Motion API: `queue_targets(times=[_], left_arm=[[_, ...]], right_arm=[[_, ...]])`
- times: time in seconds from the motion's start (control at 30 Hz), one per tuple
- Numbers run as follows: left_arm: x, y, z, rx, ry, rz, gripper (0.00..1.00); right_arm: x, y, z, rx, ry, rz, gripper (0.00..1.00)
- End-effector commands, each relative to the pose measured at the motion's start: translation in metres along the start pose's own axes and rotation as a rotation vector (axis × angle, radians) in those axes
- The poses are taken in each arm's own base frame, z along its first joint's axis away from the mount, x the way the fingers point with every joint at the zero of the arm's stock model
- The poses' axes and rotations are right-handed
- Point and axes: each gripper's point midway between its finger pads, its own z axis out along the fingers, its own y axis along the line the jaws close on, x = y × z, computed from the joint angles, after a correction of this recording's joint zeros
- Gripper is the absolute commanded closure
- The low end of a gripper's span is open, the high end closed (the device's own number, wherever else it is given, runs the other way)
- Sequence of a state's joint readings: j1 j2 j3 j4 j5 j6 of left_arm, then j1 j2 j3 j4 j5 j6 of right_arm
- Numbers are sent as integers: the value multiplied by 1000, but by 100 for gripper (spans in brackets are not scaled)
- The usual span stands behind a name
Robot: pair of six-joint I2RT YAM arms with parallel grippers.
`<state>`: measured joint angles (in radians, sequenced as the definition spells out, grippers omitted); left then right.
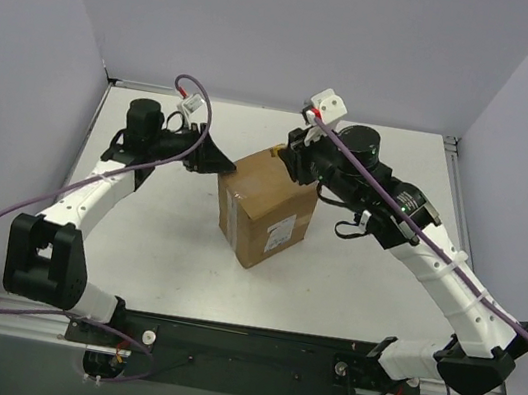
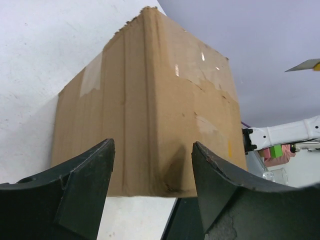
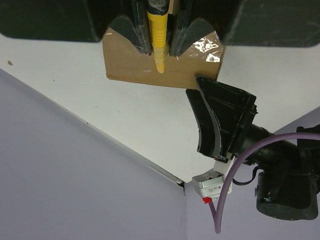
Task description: Unpack the express box
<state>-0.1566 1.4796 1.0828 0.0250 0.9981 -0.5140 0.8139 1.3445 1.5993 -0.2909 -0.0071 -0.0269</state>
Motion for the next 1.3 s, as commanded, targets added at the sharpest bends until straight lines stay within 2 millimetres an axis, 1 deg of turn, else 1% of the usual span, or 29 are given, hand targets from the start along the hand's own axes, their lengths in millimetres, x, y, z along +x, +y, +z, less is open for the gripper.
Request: queue_targets(times=[0.0,0.03,0.07,0.1,0.13,0.17,0.23,0.3,0.33,0.37,0.4,0.43,0.47,0.5,0.53,0.7,0.83,0.97,1.0,1.03,1.13,1.27], left_arm=[[-6,-27,-17,-7,-47,6,27],[-1,-23,-20,-26,-35,-33,27],[-2,-24,-21,-21,-36,-36,27],[-4,-23,-21,-22,-43,-26,27],[-9,-24,-21,-22,-56,-5,27],[-11,-25,-20,-17,-56,-4,27],[-19,-24,-16,6,-63,23,27],[-25,-22,-14,8,-59,36,27],[-24,-20,-13,6,-52,36,27],[-26,-18,-12,5,-52,42,27],[-23,-16,-10,15,-41,34,27],[-25,-16,-9,23,-45,33,28],[-24,-16,-8,31,-43,27,28],[-23,-14,-6,42,-43,25,29],[-22,-13,-6,46,-43,12,29],[-15,-6,-5,31,-34,4,32],[-11,1,-5,-1,-29,8,34],[-8,5,-6,-23,-24,22,35],[-7,6,-6,-29,-24,18,35],[-7,6,-6,-28,-22,17,35],[-4,9,-5,-34,-20,11,36],[-4,9,-5,-37,-21,12,36]], right_arm=[[-25,10,-20,-17,-85,-22,100],[-22,13,-20,-21,-81,-35,100],[-22,20,-22,-39,-84,-39,100],[-21,22,-23,-45,-82,-34,100],[-20,24,-24,-56,-84,-25,100],[-15,35,-23,-109,-78,-5,100],[-13,44,-22,-146,-83,8,100],[-9,48,-17,-126,-81,9,100],[-14,51,-13,-120,-107,12,100],[-8,51,-9,-99,-103,5,100],[-7,55,-7,-82,-115,2,100],[-13,58,-5,-75,-151,4,100],[-13,59,-3,-67,-160,2,100],[-6,67,0,-76,-156,-15,100],[-10,70,3,-74,-182,-13,100],[-7,88,14,-78,-191,-53,100],[-2,93,20,-47,-176,-80,100],[5,97,25,-54,-138,-95,100],[10,98,28,-56,-118,-110,100],[8,97,28,-51,-116,-103,100],[15,96,31,-41,-93,-111,100],[17,95,32,-32,-88,-111,100]])
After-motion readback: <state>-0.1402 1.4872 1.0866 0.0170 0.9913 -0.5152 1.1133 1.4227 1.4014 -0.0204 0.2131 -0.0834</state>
